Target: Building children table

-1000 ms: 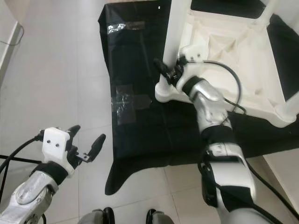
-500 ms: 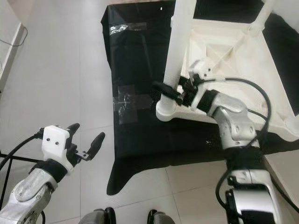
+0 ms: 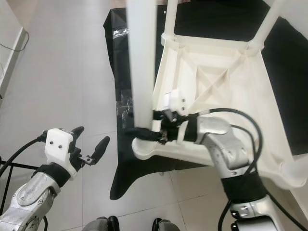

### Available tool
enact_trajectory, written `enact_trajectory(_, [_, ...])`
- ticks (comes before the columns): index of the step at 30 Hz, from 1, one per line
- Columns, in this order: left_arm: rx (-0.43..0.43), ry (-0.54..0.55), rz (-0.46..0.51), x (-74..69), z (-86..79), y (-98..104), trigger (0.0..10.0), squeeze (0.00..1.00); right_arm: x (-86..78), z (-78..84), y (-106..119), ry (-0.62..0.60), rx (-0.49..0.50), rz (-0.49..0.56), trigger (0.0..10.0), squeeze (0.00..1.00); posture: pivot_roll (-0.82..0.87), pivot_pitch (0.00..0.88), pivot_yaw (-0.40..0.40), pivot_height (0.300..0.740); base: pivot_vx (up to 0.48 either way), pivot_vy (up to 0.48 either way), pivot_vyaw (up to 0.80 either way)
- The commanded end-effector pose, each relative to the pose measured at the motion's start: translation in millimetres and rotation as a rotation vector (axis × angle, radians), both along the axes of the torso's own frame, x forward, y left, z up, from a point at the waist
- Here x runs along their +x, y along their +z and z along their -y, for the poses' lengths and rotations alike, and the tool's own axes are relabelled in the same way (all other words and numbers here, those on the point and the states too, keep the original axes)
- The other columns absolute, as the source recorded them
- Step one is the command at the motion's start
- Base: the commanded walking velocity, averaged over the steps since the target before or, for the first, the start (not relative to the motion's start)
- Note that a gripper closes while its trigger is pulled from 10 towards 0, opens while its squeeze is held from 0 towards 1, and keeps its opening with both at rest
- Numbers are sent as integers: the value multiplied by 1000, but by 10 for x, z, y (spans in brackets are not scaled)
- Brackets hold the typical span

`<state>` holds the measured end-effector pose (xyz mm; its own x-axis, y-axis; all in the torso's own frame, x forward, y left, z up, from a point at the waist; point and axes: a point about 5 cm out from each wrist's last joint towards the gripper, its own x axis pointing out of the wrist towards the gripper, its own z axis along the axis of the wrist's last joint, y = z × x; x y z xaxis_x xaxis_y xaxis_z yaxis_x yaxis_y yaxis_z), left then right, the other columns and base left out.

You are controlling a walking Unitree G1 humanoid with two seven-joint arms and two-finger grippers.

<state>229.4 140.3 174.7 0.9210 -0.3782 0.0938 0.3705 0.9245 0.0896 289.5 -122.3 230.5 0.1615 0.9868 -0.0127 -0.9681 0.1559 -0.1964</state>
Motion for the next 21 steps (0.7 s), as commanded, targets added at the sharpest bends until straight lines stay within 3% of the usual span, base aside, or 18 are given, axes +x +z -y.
enact_trajectory(1, [8,0,-34,-14,-10,-65,10000,0,-21,-72,-151,18,-43,-50,0,0,107,225,-3,740,0,0,0])
enact_trajectory(2, [8,0,-34,-14,-10,-65,10000,0,-21,-72,-151,18,-43,-50,0,0,107,225,-3,740,0,0,0])
enact_trajectory(3, [6,-2,-33,-12,-3,-63,10000,0,65,-54,-132,-61,-24,-33,10000,0,107,227,-6,740,0,0,0])
enact_trajectory(4, [6,-2,-33,-12,-3,-63,10000,0,65,-54,-132,-61,-24,-33,10000,0,107,227,-6,740,0,0,0])
enact_trajectory(5, [5,-2,-32,-12,3,-61,10000,0,143,3,-110,-145,-6,-30,10000,937,106,228,-7,740,0,0,0])
enact_trajectory(6, [5,-2,-32,-12,3,-61,10000,0,143,3,-110,-145,-6,-30,10000,937,106,228,-7,740,0,0,0])
enact_trajectory(7, [3,-3,-31,-13,6,-60,10000,0,182,73,-88,-201,8,-29,10000,1000,104,230,-7,740,0,0,0])
enact_trajectory(10, [0,-5,-30,-9,7,-54,10000,0,196,198,-58,-270,17,-25,10000,1000,100,230,-6,740,0,0,0])
enact_trajectory(17, [-37,-110,27,54,86,144,10000,0,37,382,-56,-255,3,-50,10000,1000,87,224,0,740,0,0,0])
enact_trajectory(19, [-47,-240,57,42,175,280,10000,0,-96,473,-124,-211,-66,-73,10000,1000,83,221,6,740,0,0,0])
enact_trajectory(20, [-47,-240,57,42,175,280,10000,0,-96,473,-124,-211,-66,-73,10000,1000,83,221,6,740,0,0,0])
enact_trajectory(21, [-40,-377,74,-9,256,376,10000,0,-226,569,-210,-175,-145,-107,10000,1000,80,219,7,740,0,0,0])
